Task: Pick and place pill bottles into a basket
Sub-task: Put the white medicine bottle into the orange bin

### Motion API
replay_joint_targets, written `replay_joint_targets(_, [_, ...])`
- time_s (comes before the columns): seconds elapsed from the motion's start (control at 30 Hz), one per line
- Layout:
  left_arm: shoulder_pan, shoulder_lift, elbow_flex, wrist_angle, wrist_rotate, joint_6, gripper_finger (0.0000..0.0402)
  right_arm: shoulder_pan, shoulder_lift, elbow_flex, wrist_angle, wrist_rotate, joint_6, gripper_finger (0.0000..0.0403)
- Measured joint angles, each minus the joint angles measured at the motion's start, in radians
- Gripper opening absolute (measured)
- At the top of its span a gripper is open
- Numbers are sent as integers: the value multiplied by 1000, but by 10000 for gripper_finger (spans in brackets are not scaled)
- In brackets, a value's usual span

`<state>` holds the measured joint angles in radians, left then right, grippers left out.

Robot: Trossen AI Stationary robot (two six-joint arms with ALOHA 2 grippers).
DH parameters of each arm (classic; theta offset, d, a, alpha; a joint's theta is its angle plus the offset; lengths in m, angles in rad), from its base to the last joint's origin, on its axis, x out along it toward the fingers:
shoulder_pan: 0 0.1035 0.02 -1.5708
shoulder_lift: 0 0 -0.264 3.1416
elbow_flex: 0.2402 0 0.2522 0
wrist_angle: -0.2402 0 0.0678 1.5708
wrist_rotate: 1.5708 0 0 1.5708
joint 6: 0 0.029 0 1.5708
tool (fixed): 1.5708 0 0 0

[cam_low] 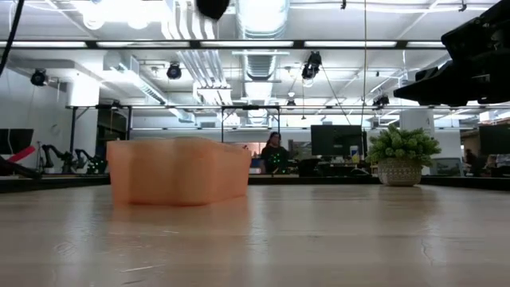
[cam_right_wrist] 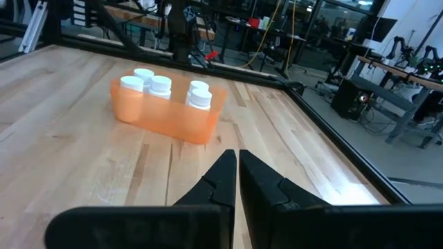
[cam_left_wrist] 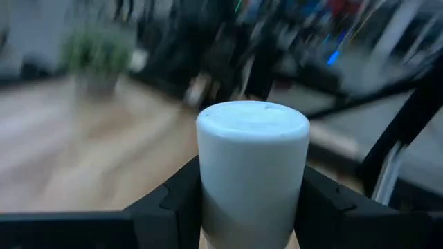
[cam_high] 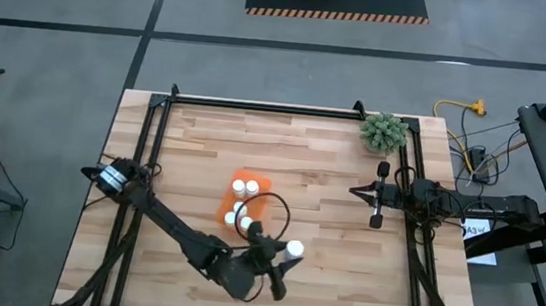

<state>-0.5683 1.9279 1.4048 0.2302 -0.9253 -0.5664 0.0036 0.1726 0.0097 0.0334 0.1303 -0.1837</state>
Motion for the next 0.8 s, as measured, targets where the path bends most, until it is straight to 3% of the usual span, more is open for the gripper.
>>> replay_joint_targets(0.1, [11, -1, -22, 290, 17, 255, 150, 0, 0, 0, 0, 0, 0, 9])
replay_joint_targets(0.2, [24, -2, -67, 581, 98, 455, 150, 0, 0, 0, 0, 0, 0, 8])
replay_joint_targets(0.47, [105, 1, -363, 1319, 474, 572, 150, 0, 0, 0, 0, 0, 0, 9])
replay_joint_targets(0.63, [160, -11, -425, 1333, 676, 621, 150, 0, -1, 0, 0, 1, 0, 9])
replay_joint_targets(0.8, [155, -22, -397, 1340, 709, 686, 150, 0, 1, 0, 0, -1, 0, 9])
